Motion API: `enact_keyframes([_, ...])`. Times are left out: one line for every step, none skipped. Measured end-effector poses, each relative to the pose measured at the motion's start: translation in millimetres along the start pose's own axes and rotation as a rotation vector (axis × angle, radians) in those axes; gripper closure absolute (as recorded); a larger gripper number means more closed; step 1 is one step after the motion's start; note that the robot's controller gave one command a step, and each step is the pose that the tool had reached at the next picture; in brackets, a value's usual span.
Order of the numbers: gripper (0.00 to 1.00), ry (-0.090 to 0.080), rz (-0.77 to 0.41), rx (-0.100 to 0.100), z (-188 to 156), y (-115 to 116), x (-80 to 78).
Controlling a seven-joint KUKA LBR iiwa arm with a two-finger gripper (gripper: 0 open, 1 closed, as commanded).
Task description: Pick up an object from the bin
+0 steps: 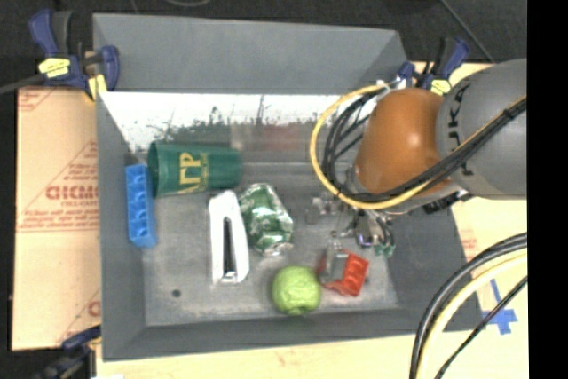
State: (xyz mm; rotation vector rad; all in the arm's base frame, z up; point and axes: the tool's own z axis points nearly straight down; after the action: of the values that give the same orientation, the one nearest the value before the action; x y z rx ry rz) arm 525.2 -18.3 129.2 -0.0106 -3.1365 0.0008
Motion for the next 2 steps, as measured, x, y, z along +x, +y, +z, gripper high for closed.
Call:
enact_keyframes([0.0,-0.008,0.0,0.0,-5,0,-1.7])
enact_keyframes([0.0,-0.013,0.009,0.0,37,-21,31.4])
